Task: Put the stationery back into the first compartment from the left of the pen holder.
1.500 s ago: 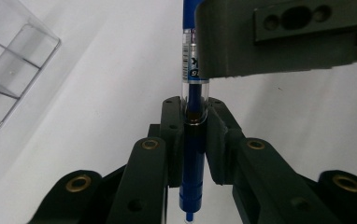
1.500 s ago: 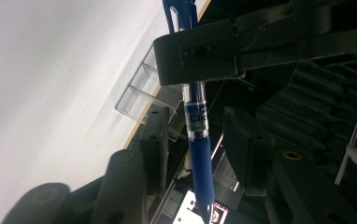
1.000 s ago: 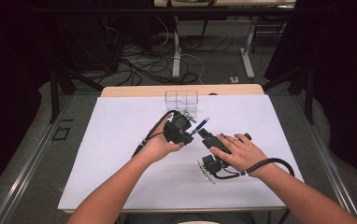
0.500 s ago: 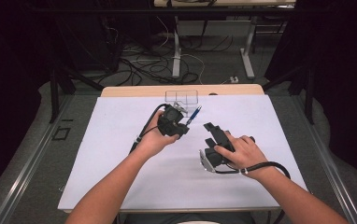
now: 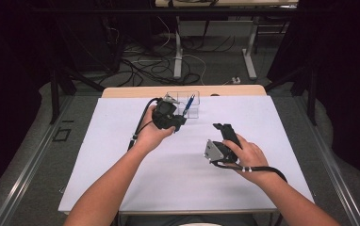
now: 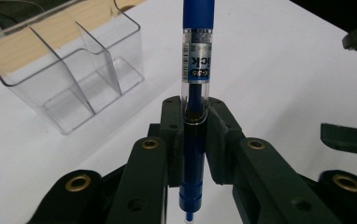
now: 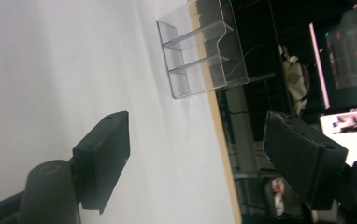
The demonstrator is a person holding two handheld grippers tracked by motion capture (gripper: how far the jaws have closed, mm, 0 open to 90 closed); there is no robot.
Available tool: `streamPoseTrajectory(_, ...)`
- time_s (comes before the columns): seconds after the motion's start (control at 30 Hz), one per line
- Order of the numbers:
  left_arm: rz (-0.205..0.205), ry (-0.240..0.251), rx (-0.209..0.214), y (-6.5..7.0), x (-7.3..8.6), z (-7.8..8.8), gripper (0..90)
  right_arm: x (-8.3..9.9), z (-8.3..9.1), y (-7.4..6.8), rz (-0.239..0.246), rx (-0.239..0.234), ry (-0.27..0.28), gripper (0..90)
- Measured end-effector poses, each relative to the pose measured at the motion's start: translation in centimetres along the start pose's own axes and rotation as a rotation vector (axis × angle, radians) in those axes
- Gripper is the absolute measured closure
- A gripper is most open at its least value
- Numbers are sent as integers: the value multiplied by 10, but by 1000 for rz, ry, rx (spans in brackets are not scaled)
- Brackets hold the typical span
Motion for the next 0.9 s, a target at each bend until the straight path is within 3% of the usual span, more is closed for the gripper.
streamPoseTrajectory(0.03, 3, 9, -4, -1, 0, 0, 792, 0, -1, 1, -12, -11, 0, 230)
streamPoseTrajectory(0.07, 7, 27, -11, -1, 0, 0, 792, 1, -1, -1, -60, -23, -3, 226)
streamPoseTrajectory(0.1, 10, 34, -14, -3, -1, 1, 792, 2, -1, 1, -60, -36, -6, 221)
streamPoseTrajectory(0.13, 13, 38, -19, -4, -1, 2, 792, 2, -1, 0, -97, -48, -3, 217)
streamPoseTrajectory(0.3, 22, 63, -35, -10, -1, 4, 793, 8, -1, 6, -185, -115, -27, 193)
streamPoseTrajectory(0.33, 23, 65, -35, -11, -1, 4, 793, 10, -2, 5, -239, -128, -29, 186)
streamPoseTrajectory(0.37, 20, 78, -38, -12, -1, 4, 793, 12, -3, 8, -227, -126, -25, 177)
streamPoseTrajectory(0.43, 57, 101, -27, -12, -1, 4, 792, 15, -4, 7, -313, -159, -16, 168)
streamPoseTrajectory(0.5, 40, 87, -34, -16, -1, 6, 793, 19, -4, 8, -375, -189, -18, 158)
streamPoseTrajectory(0.6, 52, 99, -46, -18, -2, 6, 792, 24, -5, 9, -427, -184, -25, 154)
streamPoseTrajectory(0.9, 62, 121, -68, -24, -11, 13, 792, 36, -9, 12, -609, -261, -33, 134)
Point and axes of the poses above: each handheld gripper's, and its own axes: z roughly backward along the jaws, x roughly out of its underside, y roughly to its right, the point moved 1 cm from there along -z, roughly forward along the jaws, and after that the axes turned 13 degrees about -y, right-handed, at the moved point
